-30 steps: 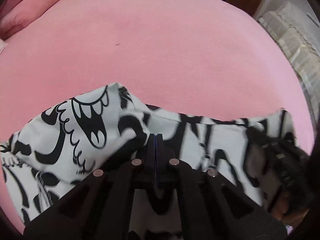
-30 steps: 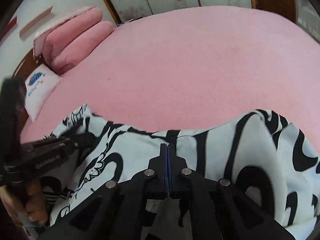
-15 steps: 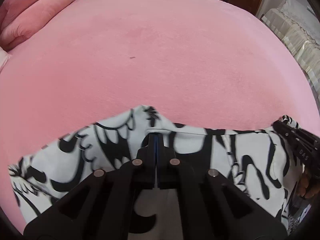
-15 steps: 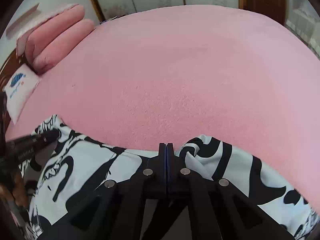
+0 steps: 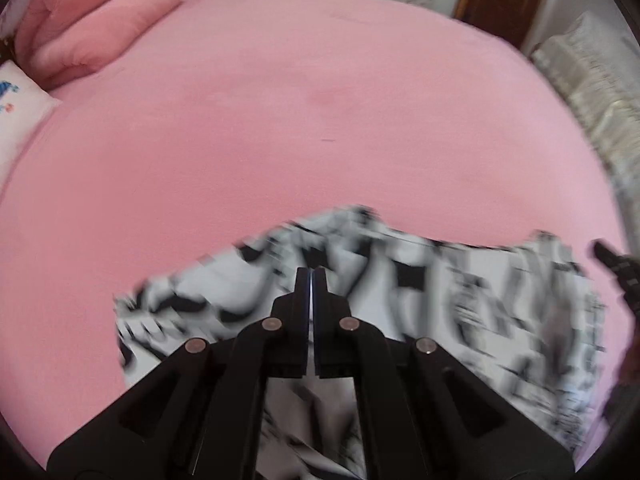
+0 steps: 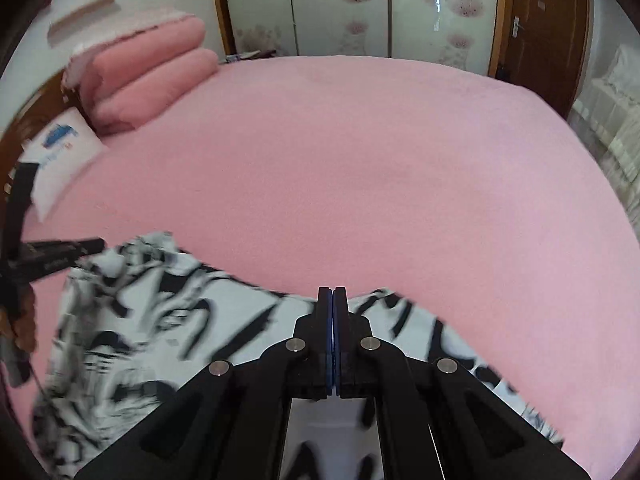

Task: Fold large clothes

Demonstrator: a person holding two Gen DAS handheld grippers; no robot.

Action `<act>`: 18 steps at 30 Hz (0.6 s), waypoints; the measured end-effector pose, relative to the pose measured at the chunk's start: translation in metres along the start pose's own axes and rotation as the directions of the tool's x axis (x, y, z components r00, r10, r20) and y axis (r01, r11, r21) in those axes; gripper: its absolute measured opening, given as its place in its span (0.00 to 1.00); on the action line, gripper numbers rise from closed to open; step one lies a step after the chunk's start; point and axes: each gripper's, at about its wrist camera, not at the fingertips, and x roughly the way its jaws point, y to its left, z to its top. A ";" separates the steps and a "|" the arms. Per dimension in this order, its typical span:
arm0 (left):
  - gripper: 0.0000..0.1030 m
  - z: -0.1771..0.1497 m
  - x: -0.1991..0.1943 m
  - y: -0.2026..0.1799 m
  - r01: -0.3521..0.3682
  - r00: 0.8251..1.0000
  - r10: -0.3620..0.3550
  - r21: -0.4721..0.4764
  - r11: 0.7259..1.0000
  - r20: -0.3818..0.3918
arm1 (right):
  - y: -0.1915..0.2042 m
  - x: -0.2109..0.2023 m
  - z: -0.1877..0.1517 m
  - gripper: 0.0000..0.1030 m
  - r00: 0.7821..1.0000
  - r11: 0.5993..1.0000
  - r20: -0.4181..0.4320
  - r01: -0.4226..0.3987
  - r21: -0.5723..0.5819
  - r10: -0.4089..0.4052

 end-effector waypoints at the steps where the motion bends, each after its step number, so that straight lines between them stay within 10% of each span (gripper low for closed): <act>1: 0.00 -0.006 -0.006 -0.006 0.027 1.000 -0.027 -0.010 1.000 -0.005 | 0.013 -0.004 -0.004 0.00 0.999 0.999 -0.007 -0.034 0.001 0.034; 9: 0.00 -0.067 0.005 -0.063 0.173 0.968 -0.182 -0.062 0.983 -0.171 | 0.055 0.007 -0.087 0.00 0.951 0.946 -0.152 -0.233 0.227 0.271; 18: 0.00 -0.132 0.022 -0.043 0.093 0.978 -0.093 -0.007 0.996 -0.188 | 0.056 0.037 -0.131 0.00 0.925 0.943 -0.255 -0.218 0.251 0.282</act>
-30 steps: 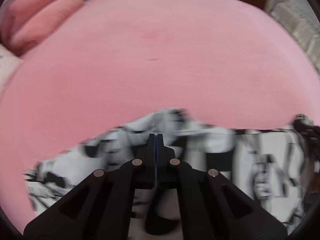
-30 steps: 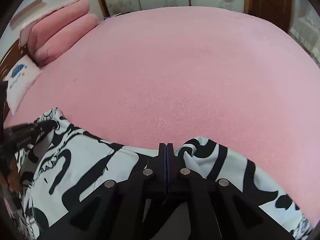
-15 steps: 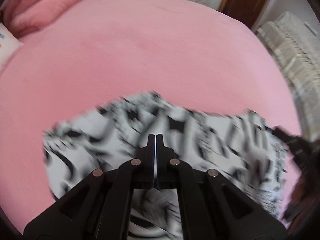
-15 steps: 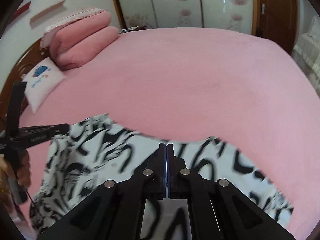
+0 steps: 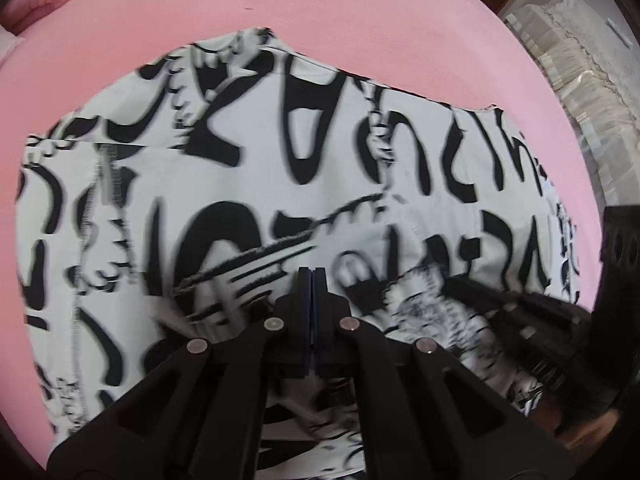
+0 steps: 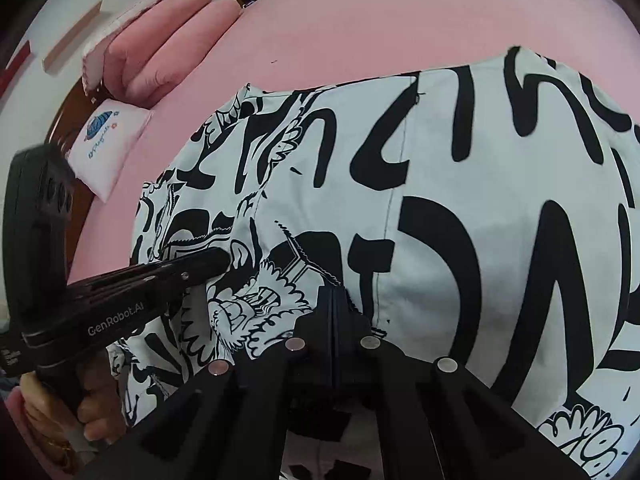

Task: Fold large clothes

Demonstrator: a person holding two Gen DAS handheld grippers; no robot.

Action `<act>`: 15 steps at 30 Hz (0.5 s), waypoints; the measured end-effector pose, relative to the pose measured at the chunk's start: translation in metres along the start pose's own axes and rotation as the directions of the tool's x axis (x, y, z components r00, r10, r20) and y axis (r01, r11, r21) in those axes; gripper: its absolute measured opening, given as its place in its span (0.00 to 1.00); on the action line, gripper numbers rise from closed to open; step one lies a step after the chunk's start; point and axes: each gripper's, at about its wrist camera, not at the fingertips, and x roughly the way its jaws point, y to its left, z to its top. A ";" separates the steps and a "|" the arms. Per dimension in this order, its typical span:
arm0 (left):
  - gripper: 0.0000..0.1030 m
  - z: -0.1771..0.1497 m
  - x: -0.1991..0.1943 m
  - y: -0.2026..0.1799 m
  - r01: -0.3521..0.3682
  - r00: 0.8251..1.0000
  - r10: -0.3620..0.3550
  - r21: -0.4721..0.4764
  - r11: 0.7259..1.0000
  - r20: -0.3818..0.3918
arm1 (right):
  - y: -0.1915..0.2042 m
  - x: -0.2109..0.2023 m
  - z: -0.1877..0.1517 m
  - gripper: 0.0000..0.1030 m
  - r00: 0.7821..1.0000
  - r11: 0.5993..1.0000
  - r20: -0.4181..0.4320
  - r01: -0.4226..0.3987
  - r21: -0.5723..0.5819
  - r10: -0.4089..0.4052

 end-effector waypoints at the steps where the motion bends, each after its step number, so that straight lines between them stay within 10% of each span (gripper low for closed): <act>1: 0.00 -0.002 -0.003 0.006 -0.023 1.000 0.023 0.010 1.000 -0.004 | -0.003 -0.003 -0.001 0.00 0.999 0.999 0.002 0.039 -0.004 -0.039; 6: 0.00 -0.003 -0.025 0.042 -0.055 0.998 0.055 0.039 0.998 0.003 | -0.029 -0.030 -0.009 0.00 0.961 0.961 0.031 0.275 -0.022 -0.275; 15: 0.00 -0.034 -0.098 0.069 -0.050 0.995 0.054 -0.037 0.998 0.089 | -0.027 -0.109 -0.073 0.00 0.940 0.940 0.085 0.319 0.120 -0.330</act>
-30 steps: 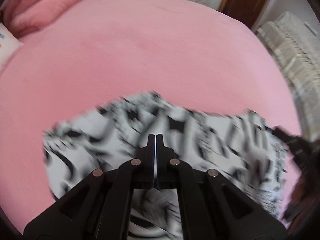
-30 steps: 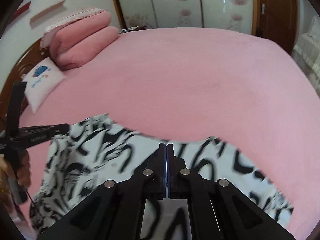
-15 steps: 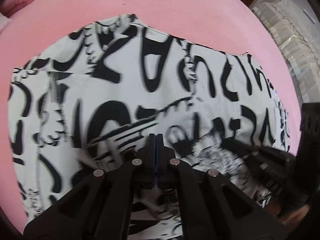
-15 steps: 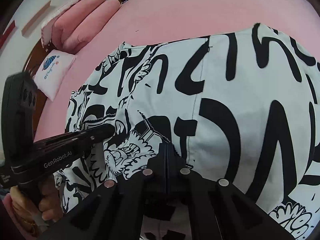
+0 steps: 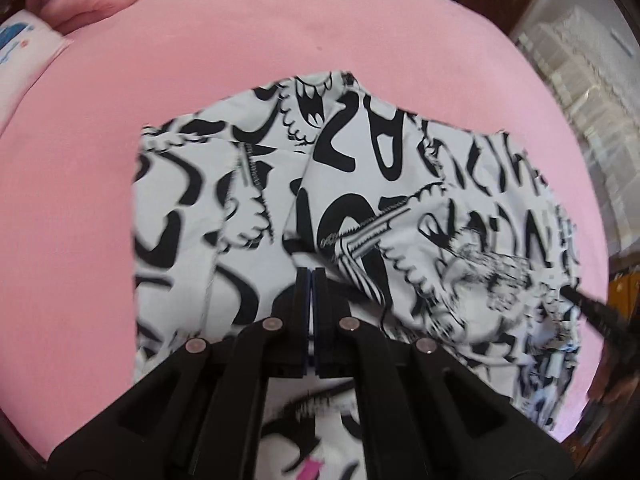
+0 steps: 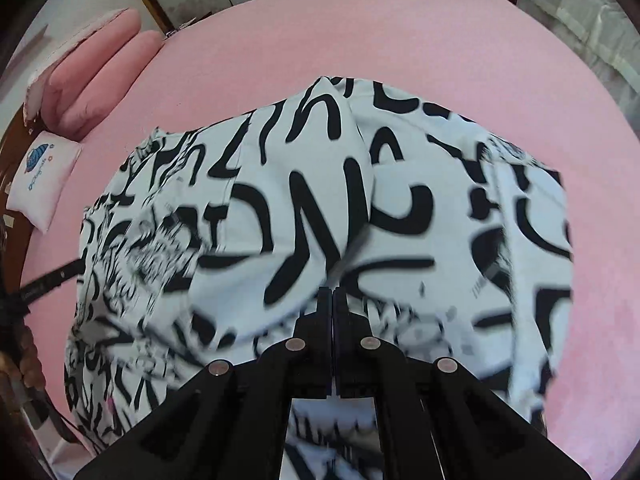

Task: Fold large clothes

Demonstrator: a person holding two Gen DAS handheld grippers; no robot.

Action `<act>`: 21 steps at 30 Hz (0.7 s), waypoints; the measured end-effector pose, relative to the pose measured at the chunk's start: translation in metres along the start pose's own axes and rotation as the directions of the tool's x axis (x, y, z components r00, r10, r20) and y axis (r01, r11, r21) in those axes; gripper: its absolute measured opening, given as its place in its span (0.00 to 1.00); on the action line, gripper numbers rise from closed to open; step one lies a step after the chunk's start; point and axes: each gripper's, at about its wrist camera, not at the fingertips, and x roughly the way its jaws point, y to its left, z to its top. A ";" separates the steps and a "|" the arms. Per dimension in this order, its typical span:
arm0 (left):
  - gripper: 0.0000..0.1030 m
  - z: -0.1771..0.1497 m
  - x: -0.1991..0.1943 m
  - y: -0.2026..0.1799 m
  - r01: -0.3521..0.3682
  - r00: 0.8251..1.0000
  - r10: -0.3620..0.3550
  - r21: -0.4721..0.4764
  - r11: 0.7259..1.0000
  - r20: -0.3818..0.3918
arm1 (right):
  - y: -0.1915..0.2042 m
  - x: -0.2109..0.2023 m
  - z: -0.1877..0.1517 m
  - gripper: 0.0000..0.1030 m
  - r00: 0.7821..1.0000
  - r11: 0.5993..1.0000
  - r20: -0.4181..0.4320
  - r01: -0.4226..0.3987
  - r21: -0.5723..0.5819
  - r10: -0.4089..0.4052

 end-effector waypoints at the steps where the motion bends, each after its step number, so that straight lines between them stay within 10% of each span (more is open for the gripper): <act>1: 0.00 -0.006 -0.012 0.001 -0.004 1.000 0.004 0.007 1.000 0.013 | -0.001 -0.007 -0.007 0.00 1.000 1.000 0.005 0.006 0.010 -0.006; 21: 0.00 -0.154 -0.202 -0.014 -0.027 0.999 0.028 -0.029 0.999 0.032 | -0.029 -0.175 -0.193 0.03 0.984 0.935 0.164 -0.120 0.333 0.068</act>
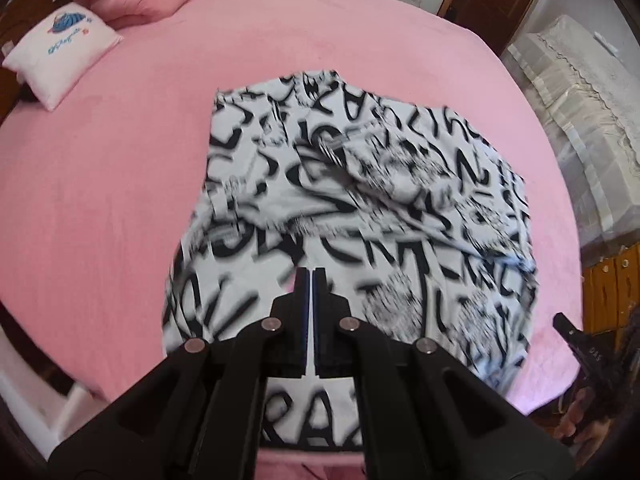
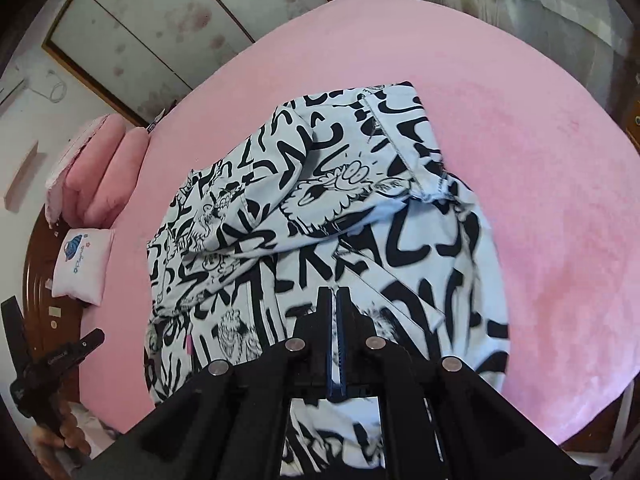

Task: Fold large clothes

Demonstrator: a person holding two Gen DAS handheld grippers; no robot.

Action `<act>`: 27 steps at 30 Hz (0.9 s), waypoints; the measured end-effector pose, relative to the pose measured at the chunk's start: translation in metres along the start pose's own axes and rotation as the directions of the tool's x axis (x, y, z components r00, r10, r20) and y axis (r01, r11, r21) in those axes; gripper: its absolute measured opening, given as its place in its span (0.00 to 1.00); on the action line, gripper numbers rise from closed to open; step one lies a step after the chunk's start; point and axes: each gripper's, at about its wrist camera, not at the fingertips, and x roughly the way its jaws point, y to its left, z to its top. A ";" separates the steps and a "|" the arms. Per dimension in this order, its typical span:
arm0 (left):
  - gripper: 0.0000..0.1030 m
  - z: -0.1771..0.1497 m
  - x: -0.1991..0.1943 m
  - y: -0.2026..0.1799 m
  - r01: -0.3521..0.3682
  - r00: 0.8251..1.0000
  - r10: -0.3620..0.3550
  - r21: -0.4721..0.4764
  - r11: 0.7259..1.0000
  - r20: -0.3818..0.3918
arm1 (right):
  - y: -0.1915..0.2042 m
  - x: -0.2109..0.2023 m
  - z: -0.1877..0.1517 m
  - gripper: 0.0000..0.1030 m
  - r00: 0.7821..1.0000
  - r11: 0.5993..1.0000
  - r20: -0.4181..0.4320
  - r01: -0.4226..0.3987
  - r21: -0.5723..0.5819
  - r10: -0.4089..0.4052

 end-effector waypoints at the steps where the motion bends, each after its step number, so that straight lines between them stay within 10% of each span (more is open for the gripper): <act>1: 0.00 -0.008 -0.006 -0.001 0.004 1.000 -0.005 -0.010 1.000 -0.013 | -0.002 -0.007 -0.005 0.03 1.000 1.000 -0.004 0.003 -0.006 -0.003; 4: 0.00 -0.034 -0.031 -0.003 0.018 0.999 -0.020 -0.054 0.998 -0.027 | -0.009 -0.031 -0.020 0.05 0.999 1.000 -0.027 -0.026 -0.016 0.025; 15: 0.00 -0.100 -0.072 0.005 -0.047 0.991 0.043 -0.027 0.999 -0.128 | -0.041 -0.085 -0.068 0.66 0.995 1.000 -0.093 -0.018 -0.003 0.018; 18: 0.03 -0.115 -0.067 0.020 -0.046 0.984 0.036 -0.053 0.998 -0.177 | -0.060 -0.081 -0.078 0.67 0.992 0.998 -0.129 0.000 0.060 0.008; 22: 0.47 -0.136 -0.050 0.042 -0.100 0.967 0.079 -0.077 0.992 -0.242 | -0.085 -0.064 -0.091 0.67 0.977 0.991 -0.214 0.047 0.123 -0.019; 27: 0.50 -0.161 -0.033 0.072 -0.146 0.951 0.112 -0.099 0.984 -0.287 | -0.101 -0.039 -0.105 0.67 0.959 0.979 -0.282 0.032 0.204 0.028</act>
